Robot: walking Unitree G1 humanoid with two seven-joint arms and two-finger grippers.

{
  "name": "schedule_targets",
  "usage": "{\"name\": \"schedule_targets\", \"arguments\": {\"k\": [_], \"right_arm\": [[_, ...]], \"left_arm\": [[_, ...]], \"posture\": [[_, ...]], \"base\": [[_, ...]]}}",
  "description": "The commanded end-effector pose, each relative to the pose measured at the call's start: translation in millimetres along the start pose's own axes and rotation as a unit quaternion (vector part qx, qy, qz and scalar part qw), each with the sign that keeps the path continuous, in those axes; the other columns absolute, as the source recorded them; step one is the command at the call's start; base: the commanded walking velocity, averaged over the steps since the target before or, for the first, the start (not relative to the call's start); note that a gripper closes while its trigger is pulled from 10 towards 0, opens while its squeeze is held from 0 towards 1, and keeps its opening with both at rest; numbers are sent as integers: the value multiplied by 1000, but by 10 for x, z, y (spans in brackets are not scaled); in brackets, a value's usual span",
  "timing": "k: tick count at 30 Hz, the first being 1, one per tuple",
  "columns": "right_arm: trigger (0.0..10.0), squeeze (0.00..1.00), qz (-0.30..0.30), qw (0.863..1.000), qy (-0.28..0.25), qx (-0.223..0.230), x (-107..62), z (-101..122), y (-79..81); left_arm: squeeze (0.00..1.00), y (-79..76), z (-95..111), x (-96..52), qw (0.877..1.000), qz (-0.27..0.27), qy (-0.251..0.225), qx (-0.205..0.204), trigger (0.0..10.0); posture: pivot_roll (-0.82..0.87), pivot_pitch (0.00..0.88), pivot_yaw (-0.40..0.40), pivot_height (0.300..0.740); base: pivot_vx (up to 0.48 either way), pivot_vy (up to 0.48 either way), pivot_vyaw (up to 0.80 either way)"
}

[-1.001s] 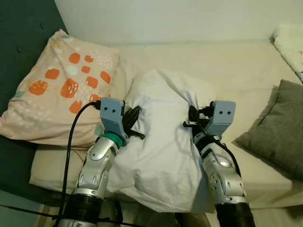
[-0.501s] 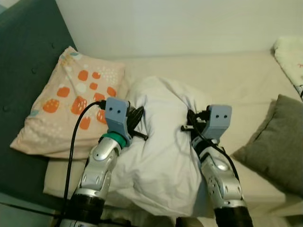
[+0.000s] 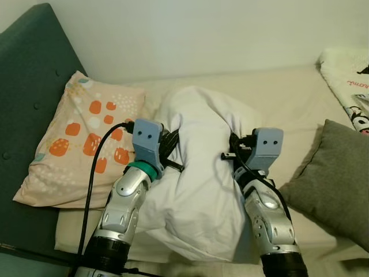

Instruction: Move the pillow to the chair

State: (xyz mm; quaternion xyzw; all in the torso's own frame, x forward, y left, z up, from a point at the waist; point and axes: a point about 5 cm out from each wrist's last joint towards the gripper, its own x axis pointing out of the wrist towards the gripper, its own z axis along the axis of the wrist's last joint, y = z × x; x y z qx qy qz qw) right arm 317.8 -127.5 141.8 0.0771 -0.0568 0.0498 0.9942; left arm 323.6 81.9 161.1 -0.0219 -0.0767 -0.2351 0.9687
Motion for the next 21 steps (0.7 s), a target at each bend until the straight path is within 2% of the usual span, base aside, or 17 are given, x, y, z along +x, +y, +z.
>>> {"name": "schedule_targets", "arguments": {"k": [1, 3, 4, 5, 8, 11, 15, 19, 21], "right_arm": [[10000, 0, 44, 999, -6, 8, 31, 25, 215], [10000, 0, 44, 999, 5, 7, 32, -11, 202], [10000, 0, 35, 998, 44, 10, 16, -193, 139], [10000, 0, 31, 998, 58, 5, 4, -265, 118], [10000, 0, 23, 997, 72, -21, -20, -332, 84], [10000, 0, 14, 997, 69, -38, -36, -324, 55], [10000, 0, -9, 998, 46, -45, -30, -228, 35], [10000, 0, -13, 999, 32, -7, -53, -152, 49], [10000, 0, -7, 1000, 15, -23, -60, -114, 62]], "left_arm": [[0, -94, 42, 39, 1000, -22, -6, -4, 10000], [0, -115, 29, 41, 1000, -26, 0, -6, 10000], [0, -144, -41, 9, 999, -26, 18, 4, 10000], [0, -132, -73, -18, 1000, -20, 20, 3, 10000], [0, -86, -133, -73, 1000, -2, 28, -10, 10000], [0, -70, -164, -103, 999, 0, 33, -13, 10000], [0, -68, -179, -60, 999, -19, 35, 11, 10000], [0, -71, -121, 27, 1000, -11, 20, 8, 10000], [0, -79, -86, 53, 1000, -5, 10, 7, 10000]], "posture": [[26, 0, 92, 740], [26, 0, 92, 740], [50, 0, 76, 740], [48, 0, 80, 740], [34, 0, 95, 740], [27, 0, 114, 740], [-19, 0, 149, 740], [-27, 0, 139, 740], [-24, 0, 131, 740]], "base": [[0, 0, 0], [0, 0, 0], [0, 0, 0], [0, 0, 0], [0, 0, 0], [0, 0, 0], [0, 0, 0], [0, 0, -800], [0, 0, -800]]}}
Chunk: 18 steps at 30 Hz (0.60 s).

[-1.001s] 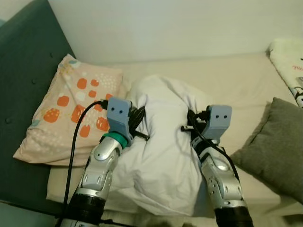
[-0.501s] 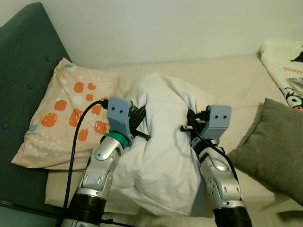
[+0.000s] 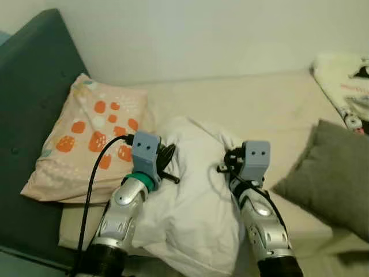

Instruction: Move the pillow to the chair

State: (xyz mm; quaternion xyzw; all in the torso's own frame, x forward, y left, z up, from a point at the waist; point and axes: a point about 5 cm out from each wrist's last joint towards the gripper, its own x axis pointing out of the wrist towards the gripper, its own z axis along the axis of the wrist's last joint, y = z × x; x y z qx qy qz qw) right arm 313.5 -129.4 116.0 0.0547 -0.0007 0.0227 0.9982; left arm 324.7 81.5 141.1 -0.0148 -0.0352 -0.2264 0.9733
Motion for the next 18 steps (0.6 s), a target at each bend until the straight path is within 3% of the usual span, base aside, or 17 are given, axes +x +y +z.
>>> {"name": "schedule_targets", "arguments": {"k": [1, 5, 10, 13, 15, 16, 18], "right_arm": [[10000, 0, 22, 999, -40, -2, -6, 136, 108], [10000, 0, 24, 997, -76, 2, 14, 284, 134], [10000, 0, 28, 995, -97, 4, 59, 410, 148], [10000, 0, 34, 989, -142, 19, 132, 694, 177], [10000, 0, 35, 988, -148, 21, 141, 736, 186], [10000, 0, 40, 984, -171, 22, 157, 888, 230], [10000, 0, 40, 984, -171, 22, 157, 888, 230]], "left_arm": [[0, -84, 117, 62, 999, -14, -32, 9, 10000], [0, -152, 327, 85, 996, -7, -90, 16, 10000], [0, -143, 453, 115, 993, 5, -119, 21, 10000], [0, -113, 693, 167, 987, 22, -161, 2, 10000], [0, -108, 721, 172, 986, 23, -165, 0, 10000], [0, -87, 784, 191, 984, 28, -173, -16, 10000], [0, -87, 784, 191, 984, 28, -173, -16, 10000]], "posture": [[-24, 0, 131, 740], [-7, 0, 108, 740], [4, 1, 98, 740], [18, 12, 81, 740], [18, 12, 81, 740], [9, 10, 86, 740], [9, 10, 86, 740]], "base": [[0, 0, -800], [0, 0, -800], [0, 0, -800], [0, 0, -800], [0, 0, -800], [0, 0, -800], [0, 0, -800]]}}
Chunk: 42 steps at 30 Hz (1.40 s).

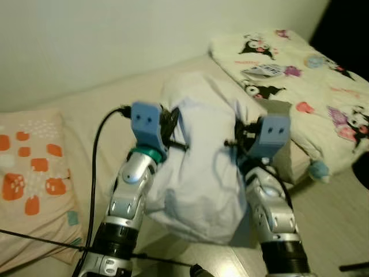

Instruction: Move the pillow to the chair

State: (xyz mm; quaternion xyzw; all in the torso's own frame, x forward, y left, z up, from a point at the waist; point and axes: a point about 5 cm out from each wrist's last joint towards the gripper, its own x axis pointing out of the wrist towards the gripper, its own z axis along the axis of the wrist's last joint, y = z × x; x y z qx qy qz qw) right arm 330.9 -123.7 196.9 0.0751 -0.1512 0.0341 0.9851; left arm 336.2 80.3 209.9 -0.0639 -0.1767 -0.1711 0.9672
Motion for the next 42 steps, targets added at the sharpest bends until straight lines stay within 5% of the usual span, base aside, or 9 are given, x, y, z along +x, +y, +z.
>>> {"name": "schedule_targets", "arguments": {"k": [1, 7, 19, 29, 34, 42], "right_arm": [[10000, 0, 24, 999, -34, 5, 32, 162, 120], [10000, 0, 2, 999, -26, -19, -18, 144, 2], [10000, 0, -36, 998, 9, -47, -156, -18, -213], [10000, 0, -47, 998, 29, -25, -187, -129, -238], [10000, 0, -31, 998, 45, -24, -146, -224, -208], [10000, 0, -4, 998, 45, -39, -34, -186, -168]], "left_arm": [[0, -131, 111, 68, 999, -26, -24, -16, 10000], [0, -235, 14, 114, 998, -55, -2, -16, 10000], [0, -136, -187, 92, 997, -56, 50, 10, 10000], [0, -88, -322, 66, 996, -42, 82, -10, 10000], [0, -15, -528, 20, 991, -17, 132, 25, 10000], [0, 56, -480, 67, 992, 6, 123, -7, 10000]], "posture": [[-6, 3, 98, 740], [-48, 0, 105, 740], [-75, 4, 133, 740], [-73, 0, 137, 740], [-93, 0, 129, 740], [-88, 0, 72, 740]], "base": [[0, 0, -800], [0, 0, -800], [0, 0, -800], [0, 0, -800], [0, 0, -800], [0, 0, -800]]}}
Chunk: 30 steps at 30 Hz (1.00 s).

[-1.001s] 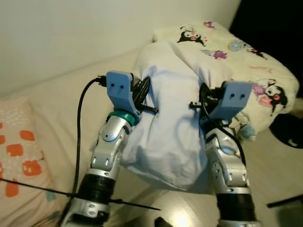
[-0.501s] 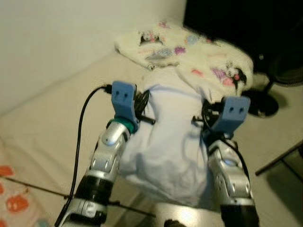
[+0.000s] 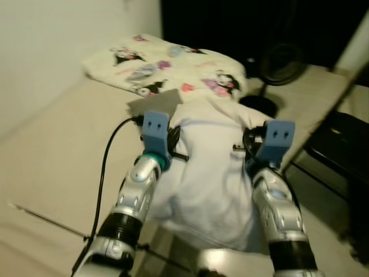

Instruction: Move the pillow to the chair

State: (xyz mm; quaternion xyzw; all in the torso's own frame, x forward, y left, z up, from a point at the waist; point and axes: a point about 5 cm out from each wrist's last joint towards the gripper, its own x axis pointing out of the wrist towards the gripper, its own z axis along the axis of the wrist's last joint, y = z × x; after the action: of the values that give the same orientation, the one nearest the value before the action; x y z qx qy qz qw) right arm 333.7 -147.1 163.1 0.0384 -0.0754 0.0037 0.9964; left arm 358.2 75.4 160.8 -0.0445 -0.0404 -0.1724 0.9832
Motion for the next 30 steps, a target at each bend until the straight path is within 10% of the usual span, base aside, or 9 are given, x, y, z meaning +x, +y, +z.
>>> {"name": "schedule_targets", "arguments": {"k": [1, 9, 30], "right_arm": [[10000, 0, 31, 999, -32, -4, 35, 129, 110], [10000, 0, 19, 999, -24, 21, 80, 87, 89], [10000, 0, 10, 999, -41, -8, 87, 166, 2]], "left_arm": [[0, 9, 78, 31, 1000, 5, -17, -8, 10000], [0, 94, 30, 10, 998, 25, -4, 54, 10000], [0, -40, -13, -32, 999, 18, -8, 44, 10000]], "posture": [[-85, 0, 67, 740], [-43, 0, -12, 740], [-95, 0, -14, 740]], "base": [[0, 0, -800], [0, 0, -800], [0, 0, -800]]}}
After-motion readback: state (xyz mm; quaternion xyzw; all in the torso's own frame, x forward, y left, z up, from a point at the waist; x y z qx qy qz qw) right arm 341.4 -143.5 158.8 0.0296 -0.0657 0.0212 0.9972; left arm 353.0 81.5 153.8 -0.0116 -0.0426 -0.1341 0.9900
